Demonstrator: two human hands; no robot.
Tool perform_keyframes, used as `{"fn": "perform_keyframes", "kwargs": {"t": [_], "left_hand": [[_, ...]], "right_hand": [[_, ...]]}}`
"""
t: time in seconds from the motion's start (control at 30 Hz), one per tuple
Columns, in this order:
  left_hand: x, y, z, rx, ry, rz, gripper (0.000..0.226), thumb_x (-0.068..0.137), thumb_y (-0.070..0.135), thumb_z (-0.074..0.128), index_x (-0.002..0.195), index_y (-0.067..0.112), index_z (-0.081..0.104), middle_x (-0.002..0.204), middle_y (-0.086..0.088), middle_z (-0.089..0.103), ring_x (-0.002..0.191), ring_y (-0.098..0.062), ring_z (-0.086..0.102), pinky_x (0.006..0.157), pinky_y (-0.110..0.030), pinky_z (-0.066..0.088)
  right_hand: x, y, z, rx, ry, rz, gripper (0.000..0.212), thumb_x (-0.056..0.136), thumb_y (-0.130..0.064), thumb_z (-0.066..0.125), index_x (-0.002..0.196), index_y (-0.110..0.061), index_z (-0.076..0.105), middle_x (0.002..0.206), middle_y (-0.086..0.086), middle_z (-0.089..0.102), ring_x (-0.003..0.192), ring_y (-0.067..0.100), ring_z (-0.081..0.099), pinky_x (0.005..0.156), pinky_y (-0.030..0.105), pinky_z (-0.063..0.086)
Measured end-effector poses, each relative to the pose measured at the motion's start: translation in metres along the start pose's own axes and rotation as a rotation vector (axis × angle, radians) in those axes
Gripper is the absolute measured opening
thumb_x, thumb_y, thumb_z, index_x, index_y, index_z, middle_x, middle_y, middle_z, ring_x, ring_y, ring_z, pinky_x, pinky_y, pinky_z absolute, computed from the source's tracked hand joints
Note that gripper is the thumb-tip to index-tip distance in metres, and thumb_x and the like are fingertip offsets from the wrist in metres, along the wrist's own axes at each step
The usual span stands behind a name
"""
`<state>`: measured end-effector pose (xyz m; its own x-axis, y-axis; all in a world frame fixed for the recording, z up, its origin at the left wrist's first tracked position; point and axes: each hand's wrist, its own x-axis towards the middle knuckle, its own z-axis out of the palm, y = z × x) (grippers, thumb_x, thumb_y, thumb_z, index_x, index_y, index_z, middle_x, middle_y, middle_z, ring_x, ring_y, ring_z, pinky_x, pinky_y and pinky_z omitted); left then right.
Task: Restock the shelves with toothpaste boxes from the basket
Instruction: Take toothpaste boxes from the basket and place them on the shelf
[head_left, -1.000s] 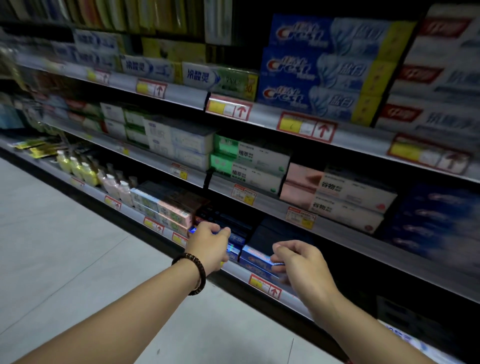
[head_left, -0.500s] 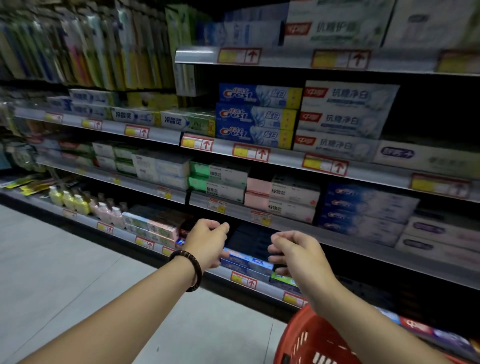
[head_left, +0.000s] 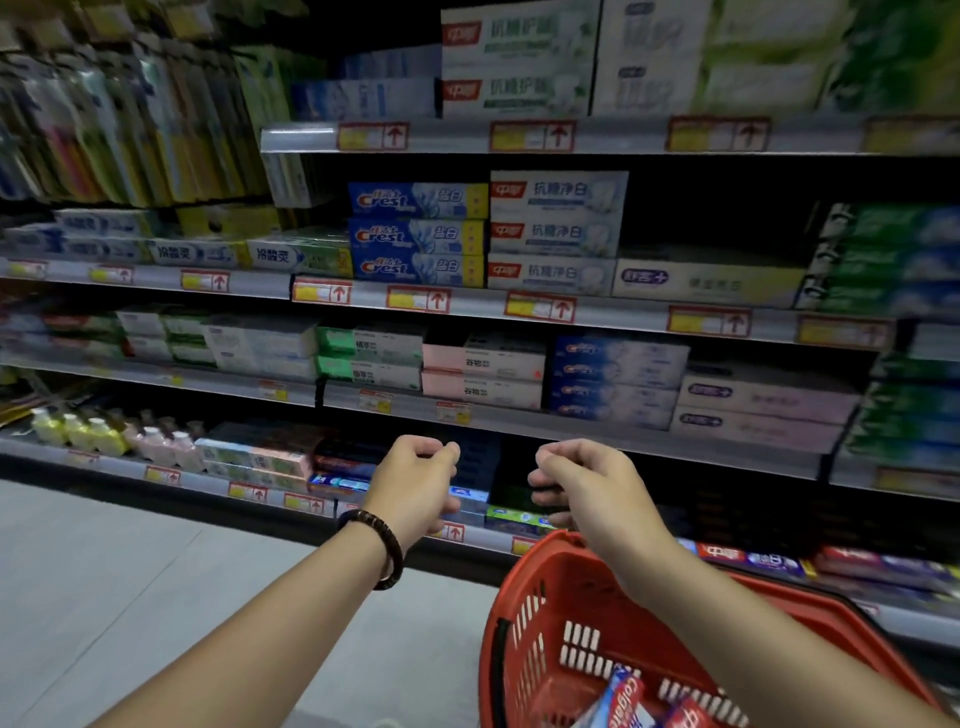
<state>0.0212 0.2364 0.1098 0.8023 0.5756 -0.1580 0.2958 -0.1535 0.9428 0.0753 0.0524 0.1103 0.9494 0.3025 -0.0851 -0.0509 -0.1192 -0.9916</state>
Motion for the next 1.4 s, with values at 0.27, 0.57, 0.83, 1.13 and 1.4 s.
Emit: {"fn": "perform_keyframes", "kwargs": {"t": [0.27, 0.57, 0.83, 1.13, 1.4], "left_hand": [[-0.048, -0.001, 0.039, -0.003, -0.103, 0.013, 0.016, 0.107, 0.036, 0.054, 0.116, 0.023, 0.058, 0.109, 0.002, 0.07, 0.087, -0.028, 0.077, 0.065, -0.036, 0.055], [-0.068, -0.012, 0.087, 0.039, -0.234, 0.03, 0.015, 0.105, 0.038, 0.055, 0.111, 0.025, 0.058, 0.107, 0.0, 0.071, 0.073, -0.023, 0.074, 0.07, -0.044, 0.062], [-0.073, -0.033, 0.124, 0.037, -0.261, -0.004, 0.011, 0.105, 0.036, 0.057, 0.109, 0.026, 0.059, 0.108, 0.001, 0.071, 0.074, -0.02, 0.074, 0.061, -0.034, 0.052], [-0.084, -0.057, 0.154, 0.155, -0.296, 0.008, 0.01, 0.104, 0.033, 0.06, 0.113, 0.028, 0.06, 0.102, 0.009, 0.072, 0.069, -0.008, 0.075, 0.063, -0.031, 0.059], [-0.079, -0.075, 0.166, 0.208, -0.3, 0.021, 0.008, 0.104, 0.031, 0.061, 0.112, 0.031, 0.061, 0.093, 0.007, 0.076, 0.074, -0.009, 0.076, 0.074, -0.04, 0.065]], "right_hand": [[-0.042, 0.014, -0.051, 0.008, 0.064, -0.013, 0.009, 0.103, -0.024, 0.068, 0.104, -0.018, 0.074, 0.094, 0.004, 0.08, 0.084, 0.014, 0.076, 0.071, 0.03, 0.057], [-0.074, 0.035, -0.099, -0.005, 0.115, 0.002, 0.009, 0.103, -0.024, 0.066, 0.107, -0.019, 0.073, 0.094, 0.003, 0.081, 0.085, 0.015, 0.076, 0.074, 0.034, 0.057], [-0.083, 0.069, -0.131, 0.026, 0.177, 0.08, 0.01, 0.104, -0.028, 0.067, 0.109, -0.021, 0.072, 0.097, 0.001, 0.081, 0.092, 0.019, 0.078, 0.077, 0.035, 0.059], [-0.082, 0.103, -0.153, 0.034, 0.216, 0.147, 0.008, 0.103, -0.025, 0.066, 0.107, -0.021, 0.072, 0.094, -0.001, 0.081, 0.089, 0.017, 0.078, 0.075, 0.033, 0.058], [-0.081, 0.128, -0.168, 0.074, 0.24, 0.202, 0.01, 0.104, -0.026, 0.065, 0.109, -0.021, 0.073, 0.097, -0.001, 0.081, 0.092, 0.016, 0.078, 0.076, 0.032, 0.056]]}}
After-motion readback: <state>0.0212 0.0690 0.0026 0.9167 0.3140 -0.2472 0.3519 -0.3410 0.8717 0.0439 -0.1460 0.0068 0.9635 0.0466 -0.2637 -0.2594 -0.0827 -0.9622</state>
